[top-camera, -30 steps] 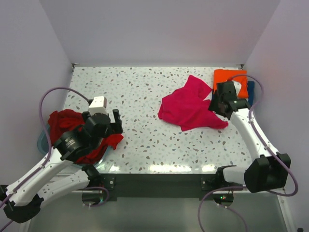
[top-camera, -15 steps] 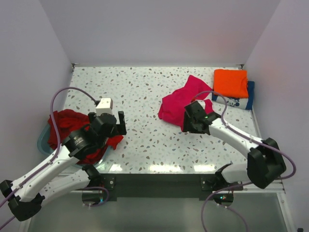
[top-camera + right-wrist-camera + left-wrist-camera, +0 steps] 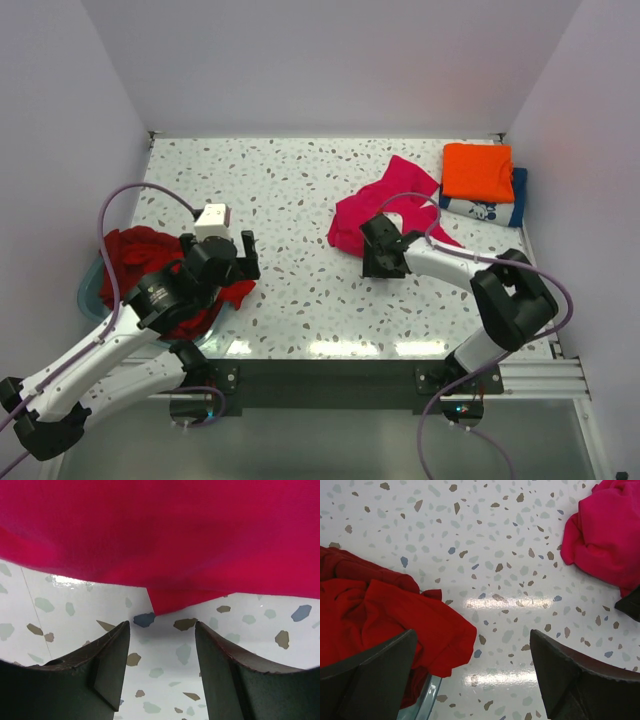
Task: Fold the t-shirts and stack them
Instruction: Flatten the tshirt out
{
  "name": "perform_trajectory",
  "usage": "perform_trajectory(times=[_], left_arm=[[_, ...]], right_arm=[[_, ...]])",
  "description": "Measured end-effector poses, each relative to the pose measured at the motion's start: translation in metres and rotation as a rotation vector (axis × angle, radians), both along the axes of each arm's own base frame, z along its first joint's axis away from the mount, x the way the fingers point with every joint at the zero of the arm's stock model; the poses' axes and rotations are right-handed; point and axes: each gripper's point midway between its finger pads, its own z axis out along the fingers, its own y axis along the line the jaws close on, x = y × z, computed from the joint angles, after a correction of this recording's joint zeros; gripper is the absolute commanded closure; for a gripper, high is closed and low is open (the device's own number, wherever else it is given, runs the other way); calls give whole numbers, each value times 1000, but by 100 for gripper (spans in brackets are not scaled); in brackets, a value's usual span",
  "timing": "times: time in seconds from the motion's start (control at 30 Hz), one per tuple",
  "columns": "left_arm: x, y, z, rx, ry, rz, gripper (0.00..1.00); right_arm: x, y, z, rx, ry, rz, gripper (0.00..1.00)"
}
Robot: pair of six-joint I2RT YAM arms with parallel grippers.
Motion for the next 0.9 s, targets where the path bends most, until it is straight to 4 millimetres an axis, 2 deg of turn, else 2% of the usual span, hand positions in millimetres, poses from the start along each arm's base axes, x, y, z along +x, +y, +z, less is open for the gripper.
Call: perform_trajectory(times=[0.13,0.37,0.57,0.63,0.67,0.77,0.9], left_arm=[[0,1,0,2,-1,3,0],[0,2,1,2,-6,7,0],[0,3,0,5,-5,9,0],[-1,3,0,6,-3,9,0],[-1,3,-1,8,-2,9,0],[-1,4,1,4,-6,9,0],[-2,4,1,3,-8,10,0]], right_arm=[[4,2,-8,-9,2,-4,42],[14,2,-7,-16,-38,-21,43],[21,4,-7,-18,-57,-29,51],[24,5,-7,-19,-65,-33,62],[26,6,-7,-18,-70,-37,73],[27,6,-7,-13,-78,-46,89],[26,5,-6,-12,-79,-50,97]])
